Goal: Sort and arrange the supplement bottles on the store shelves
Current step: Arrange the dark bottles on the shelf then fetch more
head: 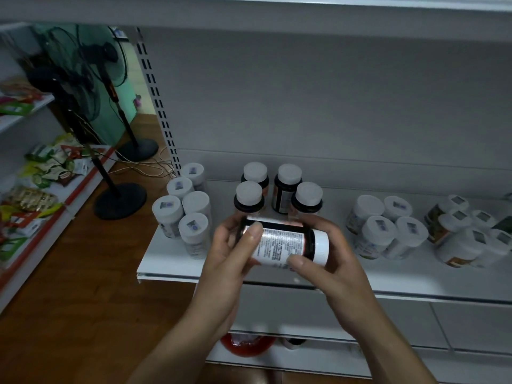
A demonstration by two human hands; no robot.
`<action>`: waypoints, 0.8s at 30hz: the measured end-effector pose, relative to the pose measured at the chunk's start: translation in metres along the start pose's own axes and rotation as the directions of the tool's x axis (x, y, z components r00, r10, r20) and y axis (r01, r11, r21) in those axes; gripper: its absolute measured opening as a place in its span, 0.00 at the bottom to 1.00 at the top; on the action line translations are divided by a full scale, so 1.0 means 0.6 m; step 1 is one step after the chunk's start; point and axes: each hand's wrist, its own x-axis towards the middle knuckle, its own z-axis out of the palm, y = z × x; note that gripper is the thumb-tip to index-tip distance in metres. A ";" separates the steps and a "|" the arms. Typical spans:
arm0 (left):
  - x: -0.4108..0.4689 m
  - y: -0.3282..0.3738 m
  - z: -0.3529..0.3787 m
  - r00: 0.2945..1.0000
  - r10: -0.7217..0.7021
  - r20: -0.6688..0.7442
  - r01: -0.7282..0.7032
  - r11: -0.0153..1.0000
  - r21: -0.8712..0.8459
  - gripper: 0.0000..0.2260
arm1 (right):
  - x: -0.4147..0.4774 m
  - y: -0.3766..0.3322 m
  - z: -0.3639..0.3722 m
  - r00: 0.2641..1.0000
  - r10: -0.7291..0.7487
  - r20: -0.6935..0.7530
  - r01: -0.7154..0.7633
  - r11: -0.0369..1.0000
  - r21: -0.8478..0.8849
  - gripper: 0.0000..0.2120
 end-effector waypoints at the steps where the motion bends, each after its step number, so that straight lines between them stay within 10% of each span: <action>1: -0.001 0.000 -0.004 1.000 0.011 0.010 -0.011 0.999 0.036 0.24 | 0.000 -0.001 -0.001 1.000 0.022 -0.020 -0.022 1.000 0.009 0.26; 7: -0.002 0.013 -0.034 0.963 0.100 0.251 -0.145 0.976 0.165 0.26 | -0.003 -0.006 -0.004 0.991 0.129 -0.041 -0.128 0.992 0.018 0.19; 24: -0.002 0.002 -0.027 0.991 0.036 0.131 -0.060 0.981 0.183 0.23 | -0.013 -0.013 -0.007 0.999 0.046 -0.019 -0.045 0.998 0.037 0.26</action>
